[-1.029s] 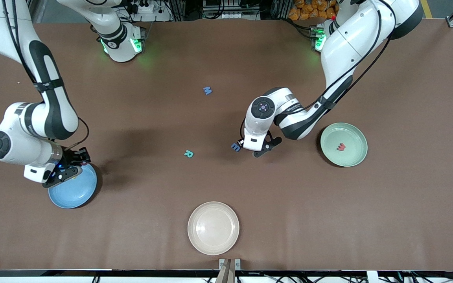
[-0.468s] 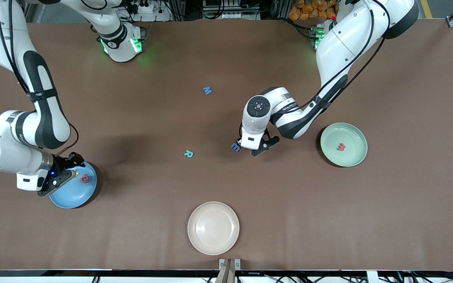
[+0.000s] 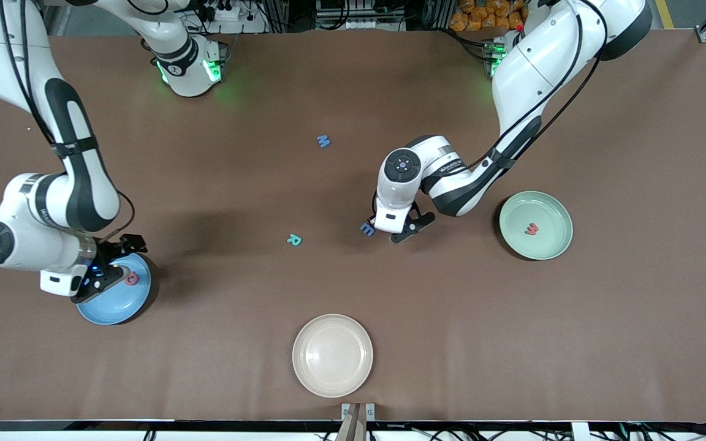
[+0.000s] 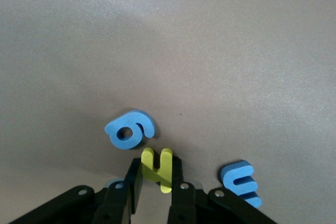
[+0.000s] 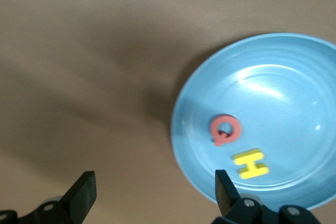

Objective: Sort uppercase to blue plate, lowercase to green plate
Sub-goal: 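Carry the yellow y to the green plate while the right gripper reaches R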

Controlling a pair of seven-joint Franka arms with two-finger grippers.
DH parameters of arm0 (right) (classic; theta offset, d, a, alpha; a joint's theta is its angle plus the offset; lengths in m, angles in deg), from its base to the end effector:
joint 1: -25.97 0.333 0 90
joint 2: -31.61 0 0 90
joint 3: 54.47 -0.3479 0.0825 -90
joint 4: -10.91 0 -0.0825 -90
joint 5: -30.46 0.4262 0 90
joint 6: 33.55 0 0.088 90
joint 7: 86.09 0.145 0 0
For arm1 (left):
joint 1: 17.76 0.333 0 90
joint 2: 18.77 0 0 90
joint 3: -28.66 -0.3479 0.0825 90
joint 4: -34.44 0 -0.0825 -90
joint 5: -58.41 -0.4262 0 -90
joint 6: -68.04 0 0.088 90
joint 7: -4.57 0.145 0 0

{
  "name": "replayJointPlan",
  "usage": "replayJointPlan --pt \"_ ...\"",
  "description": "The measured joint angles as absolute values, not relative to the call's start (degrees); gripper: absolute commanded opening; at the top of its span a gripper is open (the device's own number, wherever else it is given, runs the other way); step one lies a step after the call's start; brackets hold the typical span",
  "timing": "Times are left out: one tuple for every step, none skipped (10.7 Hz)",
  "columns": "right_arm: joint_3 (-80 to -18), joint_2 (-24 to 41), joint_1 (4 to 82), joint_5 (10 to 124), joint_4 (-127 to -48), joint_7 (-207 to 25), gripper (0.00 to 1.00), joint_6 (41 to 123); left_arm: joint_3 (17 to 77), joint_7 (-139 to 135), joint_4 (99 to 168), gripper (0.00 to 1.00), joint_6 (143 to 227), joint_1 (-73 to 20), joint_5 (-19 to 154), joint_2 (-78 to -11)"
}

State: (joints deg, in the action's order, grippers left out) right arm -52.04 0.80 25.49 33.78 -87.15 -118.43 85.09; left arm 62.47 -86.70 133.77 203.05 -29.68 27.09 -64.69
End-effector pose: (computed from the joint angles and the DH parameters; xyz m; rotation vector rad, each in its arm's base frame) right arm 0.6931 -0.0284 0.2283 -2.9635 -0.7337 0.2473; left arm 0.5255 -0.4761 0.1310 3.0127 0.8330 -0.0503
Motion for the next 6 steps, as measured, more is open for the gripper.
replayJointPlan --pt "-52.12 0.86 27.23 33.78 -87.04 -114.22 1.00 84.41 62.47 -86.70 133.76 0.01 203.04 -29.69 27.09 -64.68" --pt "-52.16 0.92 28.98 33.78 -86.99 -110.87 1.00 84.11 62.46 -86.66 133.70 0.00 202.84 -29.70 27.09 -64.68" --pt "-52.18 0.93 30.28 33.79 -86.95 -108.31 1.00 83.96 62.46 -86.27 133.49 0.00 201.97 -29.70 26.99 -64.64" --pt "-52.24 0.93 31.29 33.79 -86.93 -105.94 1.00 83.94 62.31 -84.90 133.21 0.00 199.94 -29.63 26.89 -64.40" --pt "-52.31 0.94 32.10 33.79 -86.87 -104.10 1.00 83.94 62.04 -82.89 133.06 0.00 198.04 -29.40 26.87 -63.89" --pt "-52.37 0.94 33.14 33.79 -86.76 -102.98 1.00 84.14 61.92 -80.67 132.81 0.00 196.19 -28.98 26.87 -63.24"
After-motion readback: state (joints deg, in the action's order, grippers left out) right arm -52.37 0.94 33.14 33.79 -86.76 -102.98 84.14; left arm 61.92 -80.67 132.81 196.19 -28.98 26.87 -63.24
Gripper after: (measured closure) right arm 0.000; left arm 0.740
